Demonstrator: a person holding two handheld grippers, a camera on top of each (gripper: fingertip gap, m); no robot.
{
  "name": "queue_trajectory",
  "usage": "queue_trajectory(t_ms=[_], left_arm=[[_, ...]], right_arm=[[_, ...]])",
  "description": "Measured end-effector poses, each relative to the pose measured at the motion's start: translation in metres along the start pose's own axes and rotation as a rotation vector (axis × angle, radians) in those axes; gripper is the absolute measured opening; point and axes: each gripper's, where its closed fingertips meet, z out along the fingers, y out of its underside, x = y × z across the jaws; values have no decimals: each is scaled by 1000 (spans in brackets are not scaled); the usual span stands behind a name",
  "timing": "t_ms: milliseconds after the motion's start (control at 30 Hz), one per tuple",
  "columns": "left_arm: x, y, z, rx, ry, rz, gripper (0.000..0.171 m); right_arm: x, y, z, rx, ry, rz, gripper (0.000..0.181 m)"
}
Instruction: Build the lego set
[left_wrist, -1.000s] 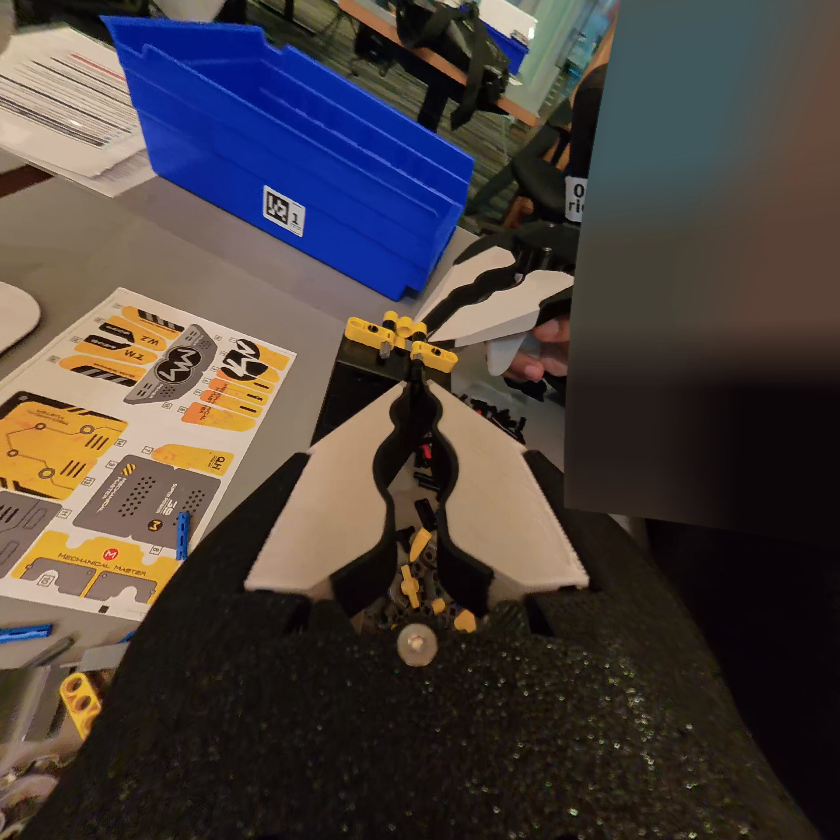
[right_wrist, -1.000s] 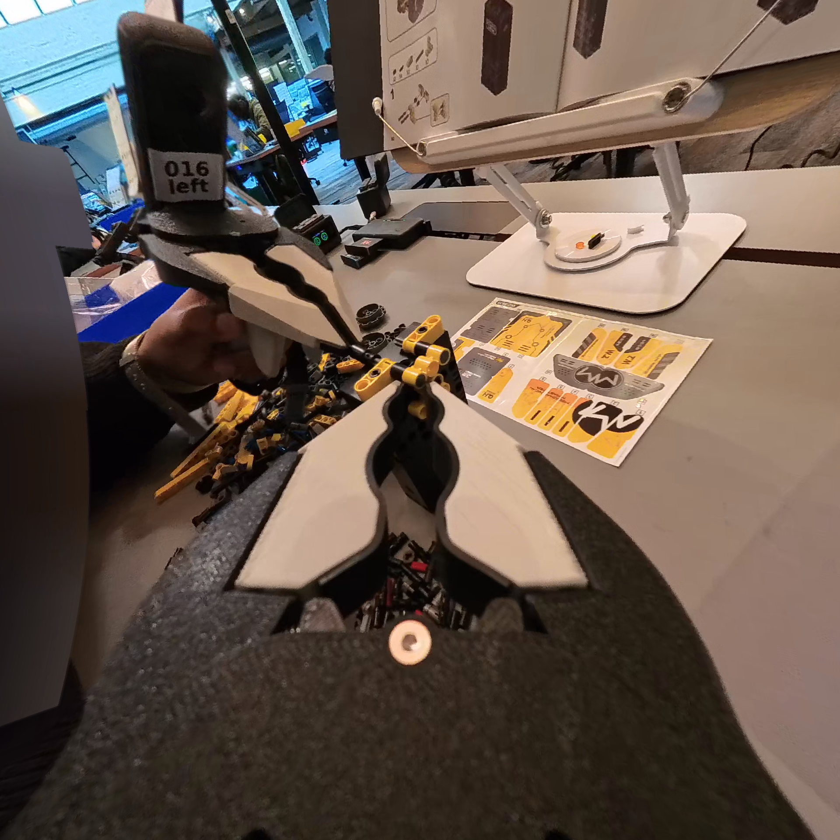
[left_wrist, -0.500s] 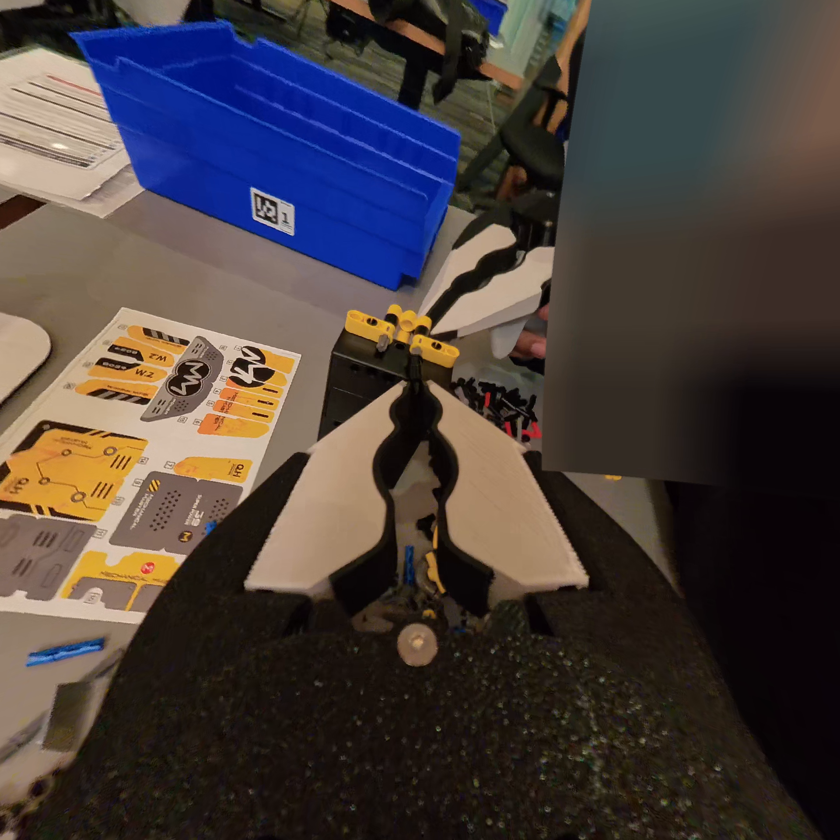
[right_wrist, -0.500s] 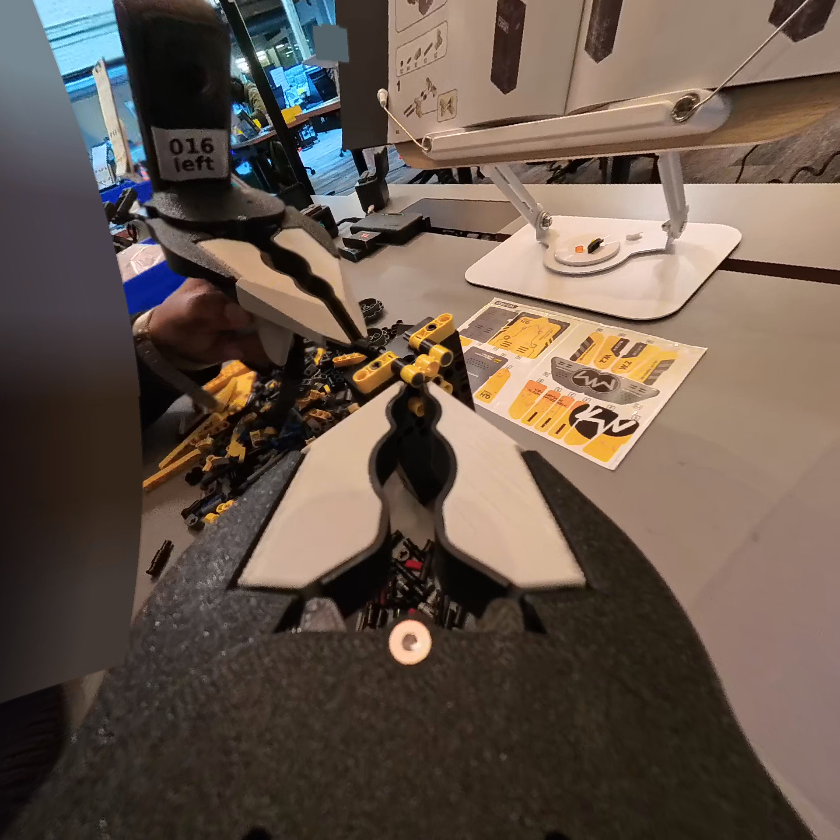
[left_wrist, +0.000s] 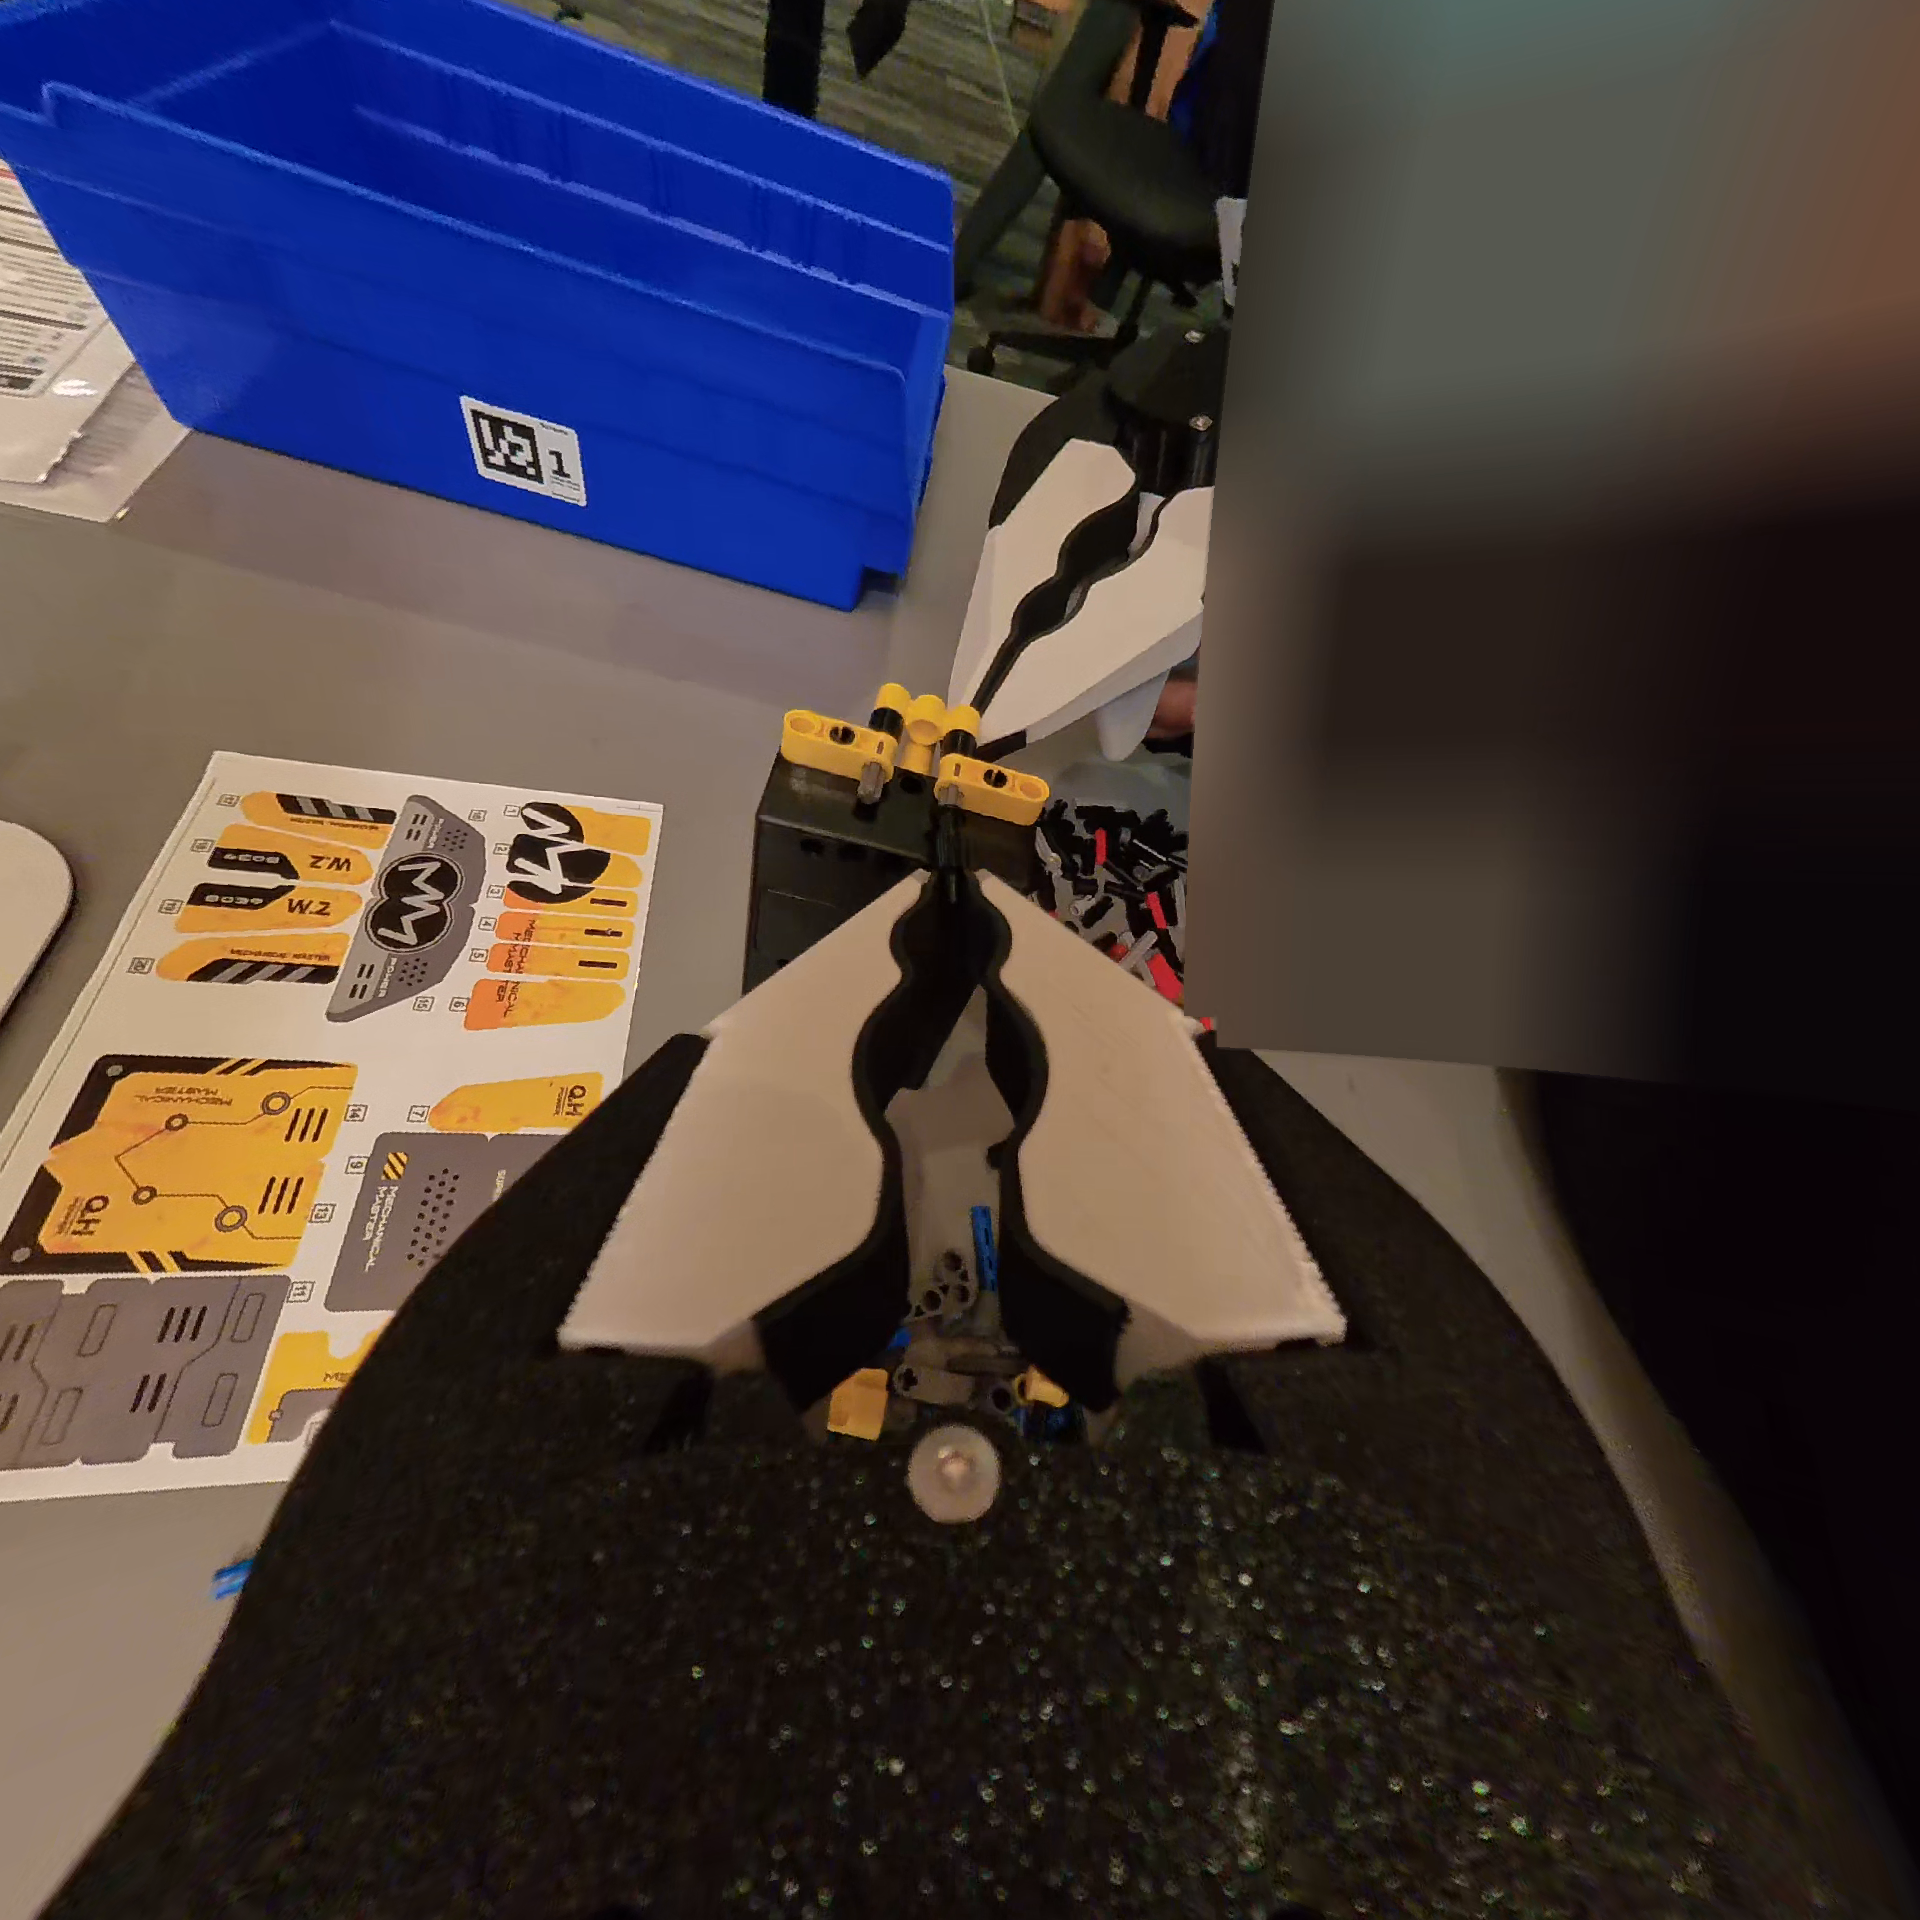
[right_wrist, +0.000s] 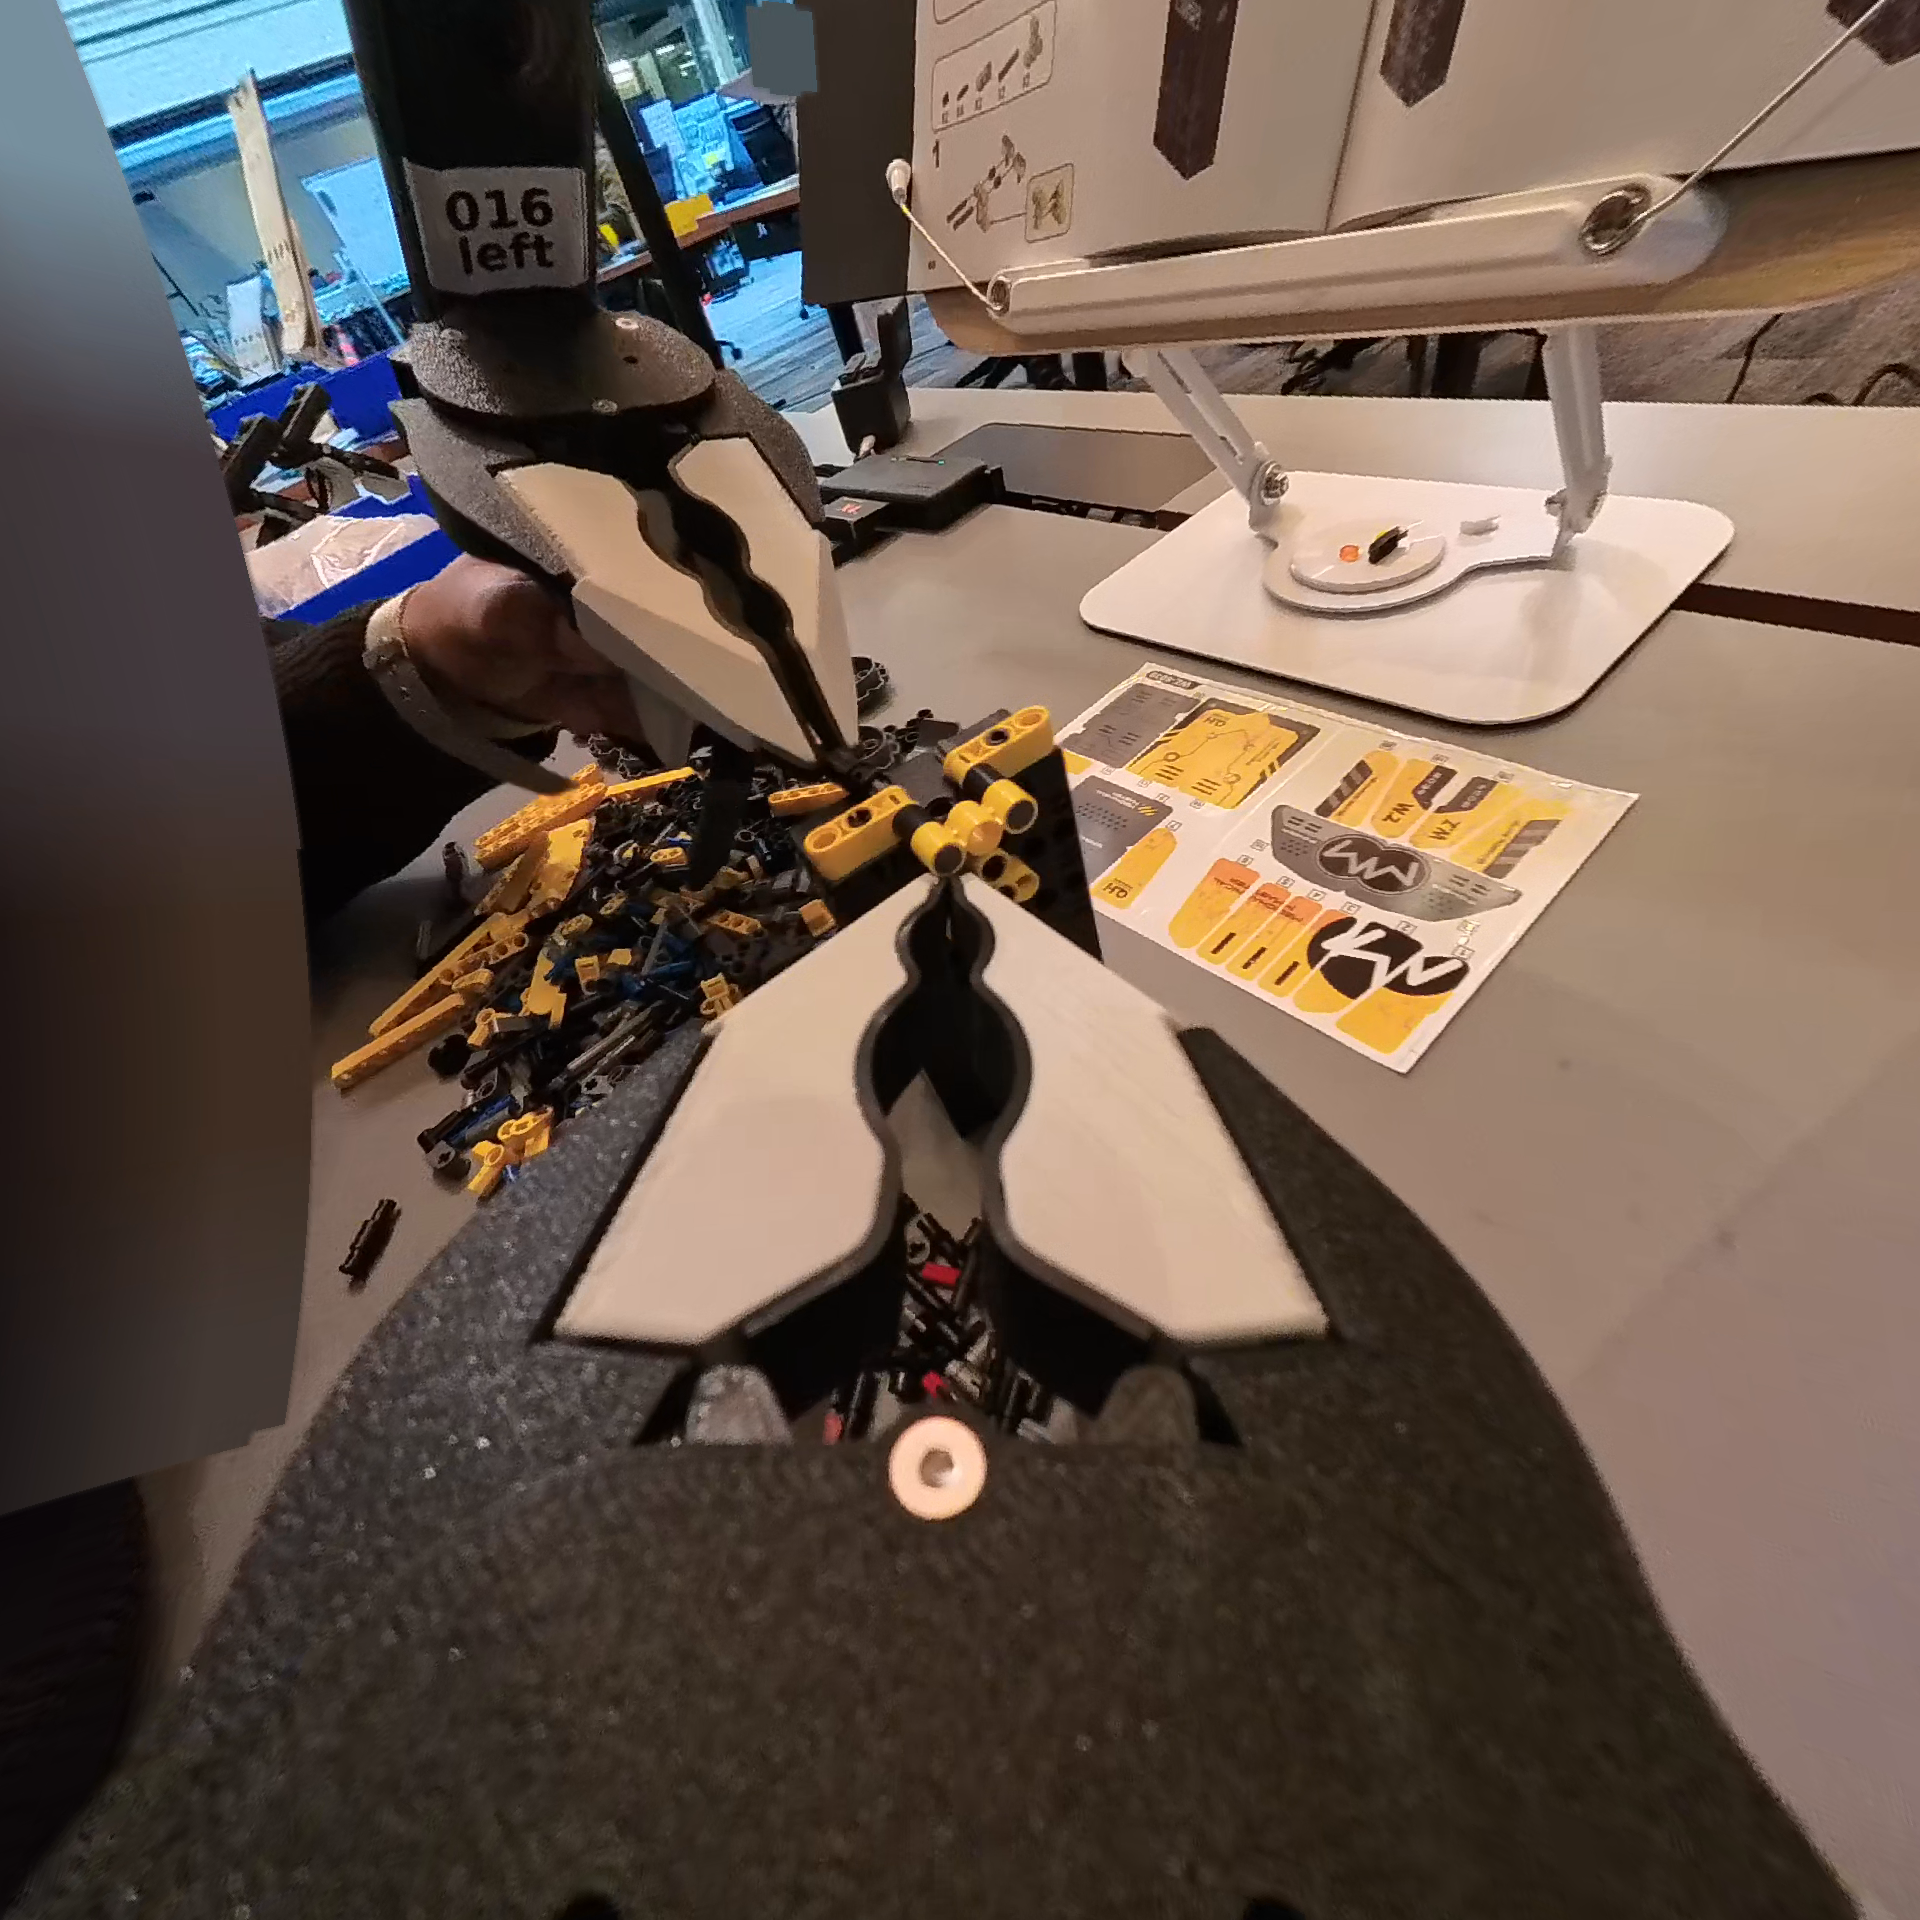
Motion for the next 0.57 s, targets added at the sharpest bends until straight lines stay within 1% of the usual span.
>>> queue_trajectory(t_ms=[233,333,400,433,467,567], left_arm=[[2,-2,3,7,30,1,3],[3,-2,3,5,22,11,3],[3,-2,3,1,17,14,3],[3,-2,3,0,13,15,3],[3,-2,3,1,8,18,3],[4,-2,4,8,-1,12,3]], right_arm=[[3,2,-3,-13,-5,38,0],[8,-4,-9,13,1,44,9],[5,-11,-12,57,-27,62,10],[3,-14,-13,74,-49,74,14],[2,-14,-13,78,-62,84,12],[1,-10,-9,60,-56,69,16]])
